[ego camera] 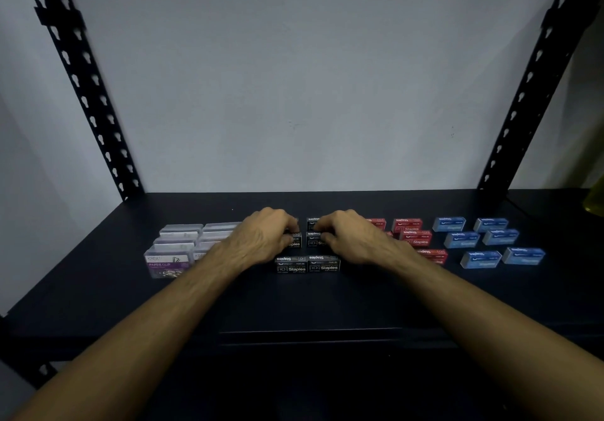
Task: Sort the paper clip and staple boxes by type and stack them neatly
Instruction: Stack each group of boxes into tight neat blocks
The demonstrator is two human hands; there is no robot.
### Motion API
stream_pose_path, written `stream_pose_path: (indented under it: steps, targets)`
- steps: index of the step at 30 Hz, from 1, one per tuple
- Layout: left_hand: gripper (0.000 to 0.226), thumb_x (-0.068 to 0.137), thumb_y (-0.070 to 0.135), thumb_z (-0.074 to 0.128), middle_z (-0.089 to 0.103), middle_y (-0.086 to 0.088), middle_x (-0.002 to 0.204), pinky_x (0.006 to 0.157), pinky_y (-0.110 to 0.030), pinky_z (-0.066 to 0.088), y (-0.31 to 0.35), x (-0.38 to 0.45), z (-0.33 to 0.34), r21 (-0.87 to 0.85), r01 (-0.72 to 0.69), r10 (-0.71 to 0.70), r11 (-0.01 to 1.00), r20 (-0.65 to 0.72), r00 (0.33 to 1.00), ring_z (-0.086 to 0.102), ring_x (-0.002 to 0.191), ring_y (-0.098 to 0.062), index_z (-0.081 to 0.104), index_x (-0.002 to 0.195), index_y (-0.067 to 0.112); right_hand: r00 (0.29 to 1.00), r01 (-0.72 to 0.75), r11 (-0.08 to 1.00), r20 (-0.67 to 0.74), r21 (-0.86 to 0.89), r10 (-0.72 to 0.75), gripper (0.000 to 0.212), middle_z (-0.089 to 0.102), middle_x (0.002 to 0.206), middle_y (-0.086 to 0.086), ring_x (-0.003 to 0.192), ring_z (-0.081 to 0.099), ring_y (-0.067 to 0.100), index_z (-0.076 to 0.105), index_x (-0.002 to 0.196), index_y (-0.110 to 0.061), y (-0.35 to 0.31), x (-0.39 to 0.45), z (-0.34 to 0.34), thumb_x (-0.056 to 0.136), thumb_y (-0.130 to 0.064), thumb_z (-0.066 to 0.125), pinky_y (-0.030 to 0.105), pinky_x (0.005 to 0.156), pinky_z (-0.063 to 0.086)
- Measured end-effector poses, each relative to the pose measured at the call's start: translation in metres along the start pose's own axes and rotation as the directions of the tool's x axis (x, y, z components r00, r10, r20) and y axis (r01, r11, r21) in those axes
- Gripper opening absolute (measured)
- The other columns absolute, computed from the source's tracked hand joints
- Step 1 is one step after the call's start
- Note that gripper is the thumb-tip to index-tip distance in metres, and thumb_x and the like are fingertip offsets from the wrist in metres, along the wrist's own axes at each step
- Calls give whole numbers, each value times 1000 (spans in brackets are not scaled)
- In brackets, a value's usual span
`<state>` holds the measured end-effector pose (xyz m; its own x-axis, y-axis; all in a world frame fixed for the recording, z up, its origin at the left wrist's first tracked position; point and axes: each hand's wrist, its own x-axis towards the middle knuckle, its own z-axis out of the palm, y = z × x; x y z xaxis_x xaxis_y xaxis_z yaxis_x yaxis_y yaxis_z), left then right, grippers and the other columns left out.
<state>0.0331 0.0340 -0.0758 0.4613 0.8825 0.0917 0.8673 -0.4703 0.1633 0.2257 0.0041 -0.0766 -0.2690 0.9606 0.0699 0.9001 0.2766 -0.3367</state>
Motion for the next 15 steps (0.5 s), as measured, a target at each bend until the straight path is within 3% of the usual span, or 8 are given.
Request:
stream_pose_path:
  steps: [8,15]
  targets:
    - [18,95,31,58,70,8,100,84,-38,53,1,2,5,-80,-46,48,996,17,999,64,94,-15,67,111,33,999,31,999,9,44,-31,22,71,91,-2,84,65,16,71,102,-23,4,1,1,95,-16,51,37,79,54]
    - [20,98,29,53,60,16,89,74,-24,39,1,-1,0,-125,-71,77,990,42,996,57,84,-8,69,111,31,999,37,997,28,71,-39,26,71,95,-4,85,65,13,71,109,-24,2,-6,-2,97,-17,49,31,75,52]
